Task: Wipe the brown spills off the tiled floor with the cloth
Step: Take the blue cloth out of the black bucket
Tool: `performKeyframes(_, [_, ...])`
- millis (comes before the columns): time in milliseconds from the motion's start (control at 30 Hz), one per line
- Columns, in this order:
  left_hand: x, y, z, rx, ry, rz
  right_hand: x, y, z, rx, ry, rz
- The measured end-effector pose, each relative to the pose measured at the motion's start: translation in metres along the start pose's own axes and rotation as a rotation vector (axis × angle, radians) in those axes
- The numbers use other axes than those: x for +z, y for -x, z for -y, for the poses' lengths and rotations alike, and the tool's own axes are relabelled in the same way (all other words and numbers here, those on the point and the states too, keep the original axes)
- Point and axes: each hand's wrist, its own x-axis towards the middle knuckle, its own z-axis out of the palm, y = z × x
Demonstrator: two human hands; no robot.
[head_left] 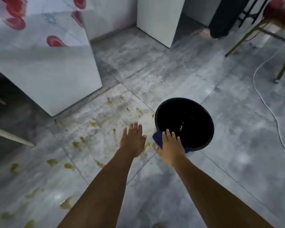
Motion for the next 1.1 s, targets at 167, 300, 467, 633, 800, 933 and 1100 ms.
performKeyframes(167, [0.044, -0.062, -0.026, 0.150, -0.123, -0.056, 0.052, -0.018, -0.029, 0.060, -0.077, -0.170])
performKeyframes(300, [0.069, -0.096, -0.039, 0.232, -0.155, -0.095, 0.076, -0.032, -0.039, 0.025, -0.087, -0.391])
performKeyframes(467, [0.081, -0.104, -0.029, 0.282, -0.083, -0.153, 0.085, -0.034, -0.040, -0.034, -0.028, -0.729])
performKeyframes(633, [0.074, -0.105, -0.023, 0.319, -0.145, -0.150, 0.080, -0.030, -0.045, -0.094, -0.135, -0.626])
performKeyframes(800, [0.074, -0.095, 0.001, 0.259, -0.268, -0.161, 0.063, -0.025, -0.050, -0.059, -0.130, -0.318])
performKeyframes(933, [0.083, -0.081, 0.033, 0.151, -0.256, -0.177, 0.047, -0.016, -0.039, -0.094, -0.159, -0.346])
performKeyframes(1100, [0.096, -0.049, 0.075, 0.000, -0.210, -0.186, 0.034, -0.002, -0.021, -0.157, -0.281, -0.474])
